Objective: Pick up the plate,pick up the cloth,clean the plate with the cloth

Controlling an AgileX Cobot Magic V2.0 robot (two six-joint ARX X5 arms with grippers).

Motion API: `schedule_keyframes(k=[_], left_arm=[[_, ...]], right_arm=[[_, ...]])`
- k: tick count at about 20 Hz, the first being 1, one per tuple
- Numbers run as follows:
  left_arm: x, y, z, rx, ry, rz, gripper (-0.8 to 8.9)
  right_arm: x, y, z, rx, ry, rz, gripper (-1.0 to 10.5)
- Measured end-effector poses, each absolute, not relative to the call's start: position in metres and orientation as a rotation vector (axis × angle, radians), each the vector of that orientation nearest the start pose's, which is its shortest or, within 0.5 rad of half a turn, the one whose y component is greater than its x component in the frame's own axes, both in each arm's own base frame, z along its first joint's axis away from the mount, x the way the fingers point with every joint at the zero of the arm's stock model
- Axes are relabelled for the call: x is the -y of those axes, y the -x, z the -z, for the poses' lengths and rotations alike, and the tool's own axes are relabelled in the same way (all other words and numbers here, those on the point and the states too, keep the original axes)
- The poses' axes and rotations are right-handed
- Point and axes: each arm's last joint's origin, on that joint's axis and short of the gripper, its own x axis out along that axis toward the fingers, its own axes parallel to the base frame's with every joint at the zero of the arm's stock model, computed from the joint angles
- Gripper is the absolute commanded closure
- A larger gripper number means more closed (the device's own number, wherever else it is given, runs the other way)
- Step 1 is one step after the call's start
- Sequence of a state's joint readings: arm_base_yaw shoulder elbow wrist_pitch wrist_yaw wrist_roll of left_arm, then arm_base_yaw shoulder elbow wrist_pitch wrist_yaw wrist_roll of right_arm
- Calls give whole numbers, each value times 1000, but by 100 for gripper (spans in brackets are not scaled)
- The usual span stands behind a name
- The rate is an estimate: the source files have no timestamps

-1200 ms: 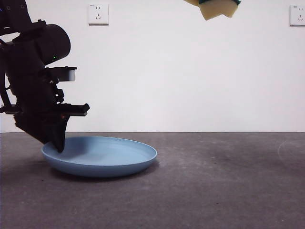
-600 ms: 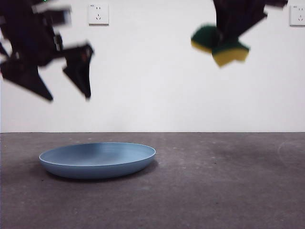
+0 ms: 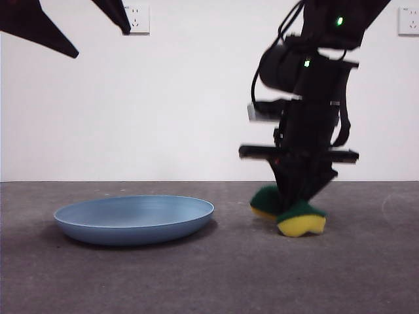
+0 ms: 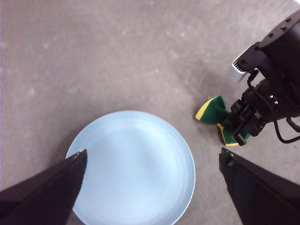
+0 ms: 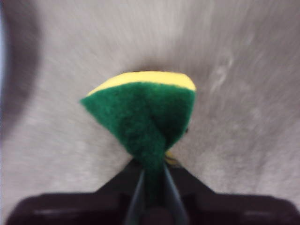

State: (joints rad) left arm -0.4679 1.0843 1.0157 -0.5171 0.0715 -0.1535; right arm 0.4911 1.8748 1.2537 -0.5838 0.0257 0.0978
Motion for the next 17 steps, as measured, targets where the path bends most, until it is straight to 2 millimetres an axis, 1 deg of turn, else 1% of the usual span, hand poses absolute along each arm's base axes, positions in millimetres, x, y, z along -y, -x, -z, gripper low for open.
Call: schedule_keyframes(k=[2,3,9,11,12,14,15,16,17], left_arm=[[103,-200,-326,-628,30,475,343],[103,-200,-326,-630,31,475,342],[103,-200,-325,-633,31,474,343],[104,-202,-324,-640,27,467,343],[104,-202,-323,-641,25,460,343],[104,-202,-323,-640,24,457,347],[104,-202,-323,-639,20,445,348],[103,-203,-323,-636,14,426,358],[102,-203,-323,-635,3,392,455]], right_arm=[[-173,-325,-170,-1190,226,-348,447],[-173,-325,-170,-1189,225,-348,383],[-171,-326,-170,-1194,223,-343,380],[-170,-325,-176,-1184,217,-342,380],[-169,-323,-183,-1165,211,-345,381],[-166,-317,-205,-1113,196,-353,396],[-163,-312,-219,-1081,188,-358,478],[-161,-306,-232,-1056,180,-361,591],[-157,-299,-246,-1031,173,-364,768]])
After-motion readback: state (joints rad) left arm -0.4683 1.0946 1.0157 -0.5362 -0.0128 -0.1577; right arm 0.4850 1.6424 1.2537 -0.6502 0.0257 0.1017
